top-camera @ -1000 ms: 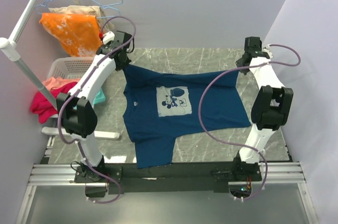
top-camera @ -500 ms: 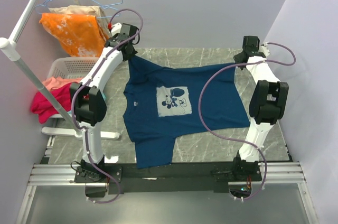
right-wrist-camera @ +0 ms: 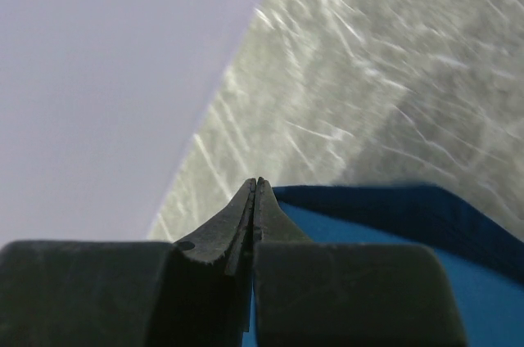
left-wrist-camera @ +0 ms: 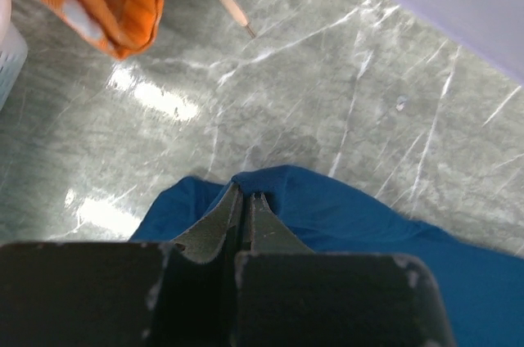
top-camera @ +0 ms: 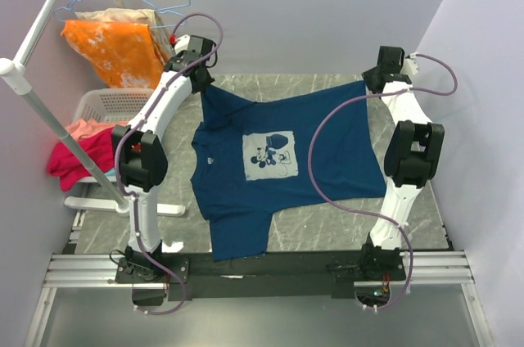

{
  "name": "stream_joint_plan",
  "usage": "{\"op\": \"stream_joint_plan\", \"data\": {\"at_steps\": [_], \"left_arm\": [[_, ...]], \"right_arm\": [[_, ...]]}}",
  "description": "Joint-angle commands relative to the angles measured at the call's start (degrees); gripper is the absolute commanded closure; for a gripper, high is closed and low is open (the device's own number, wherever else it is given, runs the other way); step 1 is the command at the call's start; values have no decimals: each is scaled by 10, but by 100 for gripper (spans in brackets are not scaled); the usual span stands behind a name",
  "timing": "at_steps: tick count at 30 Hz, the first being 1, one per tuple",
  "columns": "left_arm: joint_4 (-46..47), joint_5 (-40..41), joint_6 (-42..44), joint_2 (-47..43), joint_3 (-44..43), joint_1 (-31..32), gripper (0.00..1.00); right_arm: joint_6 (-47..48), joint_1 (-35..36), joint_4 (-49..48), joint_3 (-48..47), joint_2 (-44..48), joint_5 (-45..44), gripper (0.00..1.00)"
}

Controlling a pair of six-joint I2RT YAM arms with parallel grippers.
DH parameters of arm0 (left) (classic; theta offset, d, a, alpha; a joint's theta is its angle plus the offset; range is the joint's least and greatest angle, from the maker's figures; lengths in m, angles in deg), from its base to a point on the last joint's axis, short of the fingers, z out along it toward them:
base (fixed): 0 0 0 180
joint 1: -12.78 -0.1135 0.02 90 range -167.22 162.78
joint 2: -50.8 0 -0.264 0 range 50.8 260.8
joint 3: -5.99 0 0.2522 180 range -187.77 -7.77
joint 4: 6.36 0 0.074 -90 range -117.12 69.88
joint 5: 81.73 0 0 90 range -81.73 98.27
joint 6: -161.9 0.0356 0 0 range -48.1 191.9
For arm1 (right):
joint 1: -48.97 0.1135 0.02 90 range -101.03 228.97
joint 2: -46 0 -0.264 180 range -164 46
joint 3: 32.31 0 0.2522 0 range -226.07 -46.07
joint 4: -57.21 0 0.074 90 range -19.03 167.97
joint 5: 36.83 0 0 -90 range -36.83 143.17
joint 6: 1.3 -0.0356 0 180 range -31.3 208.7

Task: Fold and stack the t-shirts
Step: Fold the tshirt

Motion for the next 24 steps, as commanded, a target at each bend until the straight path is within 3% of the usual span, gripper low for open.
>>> {"op": "stream_joint_plan", "data": {"at_steps": [1, 9, 24], "left_arm": [[-6, -1, -8, -34, 40, -3, 99], [9, -3, -20, -121, 140, -3, 99], [23, -28, -2, -166, 136, -2, 99]], "right_arm": [[-14, -2, 34, 8, -5, -4, 100], [-18, -4, 44, 80, 29, -15, 100], [-11, -9, 10, 166, 126, -31, 100]]}}
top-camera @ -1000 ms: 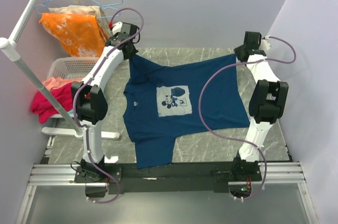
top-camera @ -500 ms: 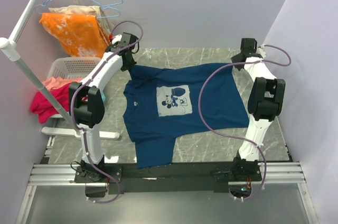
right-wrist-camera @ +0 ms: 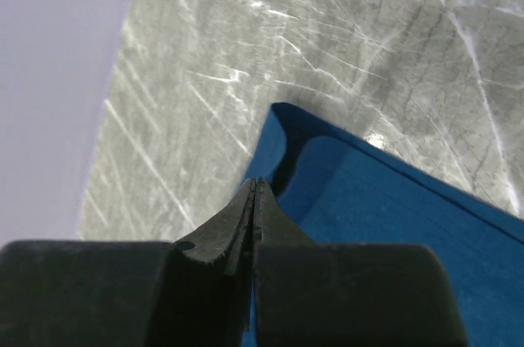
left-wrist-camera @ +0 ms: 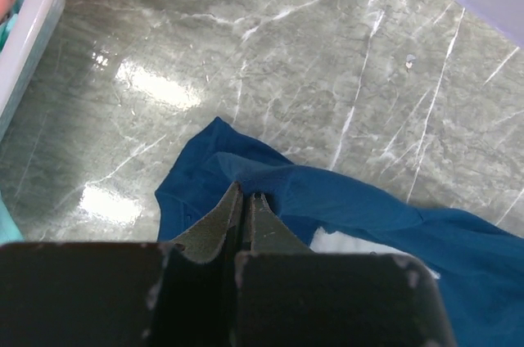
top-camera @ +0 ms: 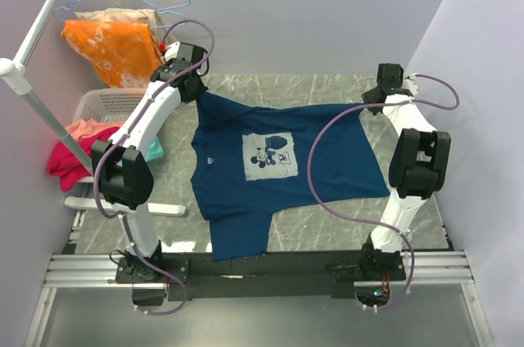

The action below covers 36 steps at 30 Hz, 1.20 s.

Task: Fold and stack the t-shirts
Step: Fold the tshirt

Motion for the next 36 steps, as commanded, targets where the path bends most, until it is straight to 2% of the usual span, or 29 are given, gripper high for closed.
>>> {"op": "stream_joint_plan", "data": {"at_steps": [1, 7, 15, 19, 23, 29, 36], "left_arm": [[15, -15, 10, -36, -5, -1, 99], [17, -28, 11, -38, 27, 6, 99], [21, -24, 17, -31, 28, 13, 99], [19, -17, 26, 2, -16, 13, 99], [26, -8, 38, 52, -98, 13, 99], [25, 2, 54, 135, -199, 13, 99], [62, 4, 74, 165, -190, 13, 99]], "right_arm": [[1, -4, -29, 21, 58, -23, 100], [4, -4, -55, 57, 96, -31, 100], [20, -4, -60, 36, 97, -25, 100], [42, -4, -13, -33, 53, -16, 100], [65, -4, 23, -113, 2, -17, 100], [96, -4, 53, -177, -35, -23, 100], [100, -4, 52, -177, -40, -29, 100]]}}
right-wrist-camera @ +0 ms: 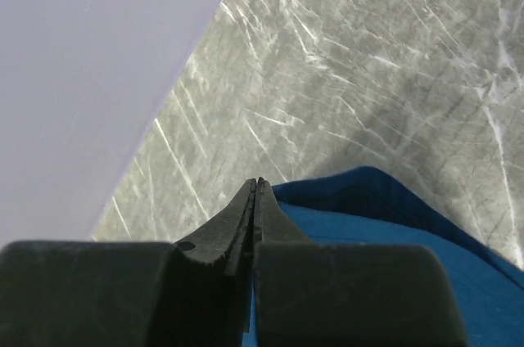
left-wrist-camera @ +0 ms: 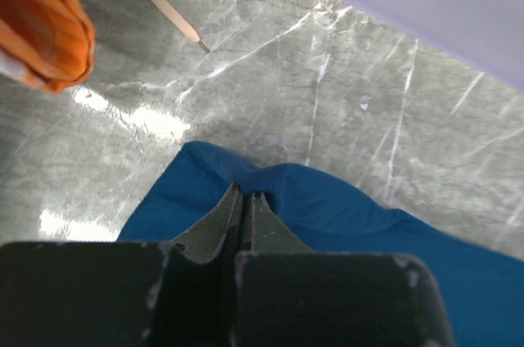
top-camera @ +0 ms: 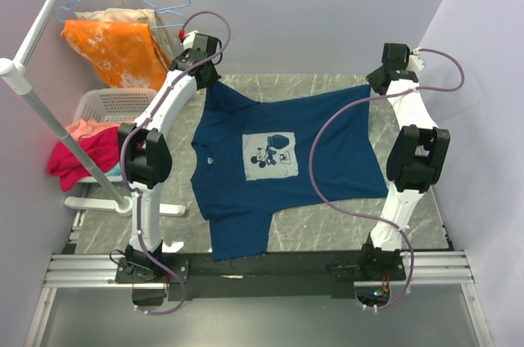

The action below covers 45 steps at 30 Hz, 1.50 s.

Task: Fold and stack the t-shirts
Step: Fold the tshirt

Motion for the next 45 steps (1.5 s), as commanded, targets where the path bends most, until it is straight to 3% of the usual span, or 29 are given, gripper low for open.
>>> {"op": "stream_joint_plan", "data": {"at_steps": [1, 14, 25, 34, 45], "left_arm": [[36, 17, 27, 14, -15, 2, 99], [36, 31, 40, 40, -86, 1, 99], [51, 34, 32, -4, -62, -3, 99], [77, -59, 6, -51, -14, -7, 99], [31, -34, -3, -76, 40, -4, 99]], "right_arm": [[12, -4, 0, -20, -1, -19, 100], [8, -5, 6, -27, -4, -24, 100], [6, -5, -5, 1, 23, -24, 100], [-2, -4, -8, 28, 27, -4, 100], [-25, -4, 5, 75, 43, -21, 100]]}}
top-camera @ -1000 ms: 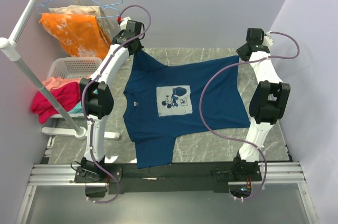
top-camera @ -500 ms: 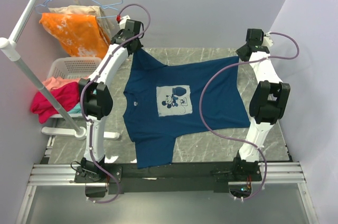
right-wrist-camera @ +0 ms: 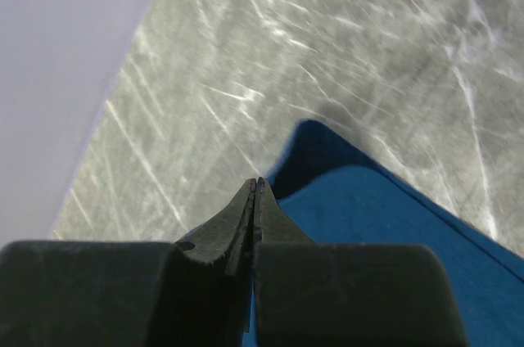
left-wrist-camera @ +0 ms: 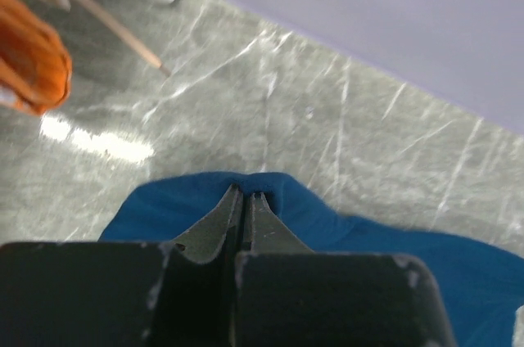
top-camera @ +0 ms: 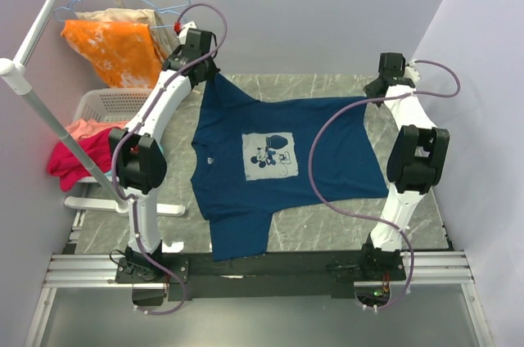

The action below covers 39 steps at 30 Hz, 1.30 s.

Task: Fold and stack the t-shirts
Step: Fold the tshirt

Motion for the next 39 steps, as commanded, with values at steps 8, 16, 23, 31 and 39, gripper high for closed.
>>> {"op": "stream_joint_plan", "data": {"at_steps": [8, 16, 23, 31, 39], "left_arm": [[-32, 30, -7, -41, 87, 17, 99], [-36, 38, -4, -37, 54, 20, 99], [-37, 50, -1, -32, 12, 20, 99], [-39, 80, -6, -32, -1, 21, 99], [-36, 69, 3, -30, -3, 21, 99]], "right_arm": [[-22, -4, -24, 53, 64, -24, 100], [0, -5, -16, -10, 51, -25, 100], [6, -5, -25, -24, 51, -18, 100], [7, -7, -18, -53, 28, -9, 100], [4, -7, -16, -53, 19, -2, 100]]}}
